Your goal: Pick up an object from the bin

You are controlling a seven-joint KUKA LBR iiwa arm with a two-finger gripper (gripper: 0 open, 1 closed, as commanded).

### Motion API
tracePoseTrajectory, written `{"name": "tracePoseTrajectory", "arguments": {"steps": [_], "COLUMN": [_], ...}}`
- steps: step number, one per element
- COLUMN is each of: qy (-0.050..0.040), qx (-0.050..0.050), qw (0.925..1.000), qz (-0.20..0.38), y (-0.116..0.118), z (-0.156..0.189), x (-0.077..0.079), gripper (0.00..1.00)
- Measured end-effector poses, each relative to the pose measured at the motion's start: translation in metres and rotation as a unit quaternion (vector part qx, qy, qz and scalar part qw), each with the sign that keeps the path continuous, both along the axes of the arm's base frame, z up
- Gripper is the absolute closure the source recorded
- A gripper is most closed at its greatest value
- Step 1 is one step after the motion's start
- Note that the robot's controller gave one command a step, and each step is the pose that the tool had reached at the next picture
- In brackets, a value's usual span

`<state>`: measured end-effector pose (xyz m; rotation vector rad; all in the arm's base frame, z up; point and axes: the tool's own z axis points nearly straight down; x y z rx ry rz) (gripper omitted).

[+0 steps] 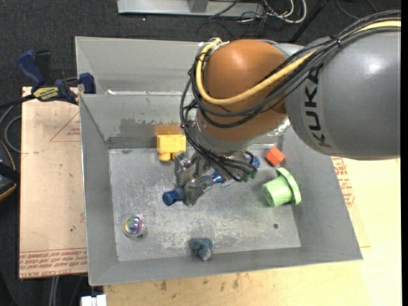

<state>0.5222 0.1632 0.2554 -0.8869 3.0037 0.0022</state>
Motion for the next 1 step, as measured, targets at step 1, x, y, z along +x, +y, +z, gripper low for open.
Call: {"name": "tracePoseTrajectory", "arguments": {"steps": [1], "qy": [0.0017], "qx": [-0.002], "qw": [0.9924], "qz": [0.123], "y": [-0.0084], "z": [0.0485], "x": [-0.0026], "gripper": [1.0]}}
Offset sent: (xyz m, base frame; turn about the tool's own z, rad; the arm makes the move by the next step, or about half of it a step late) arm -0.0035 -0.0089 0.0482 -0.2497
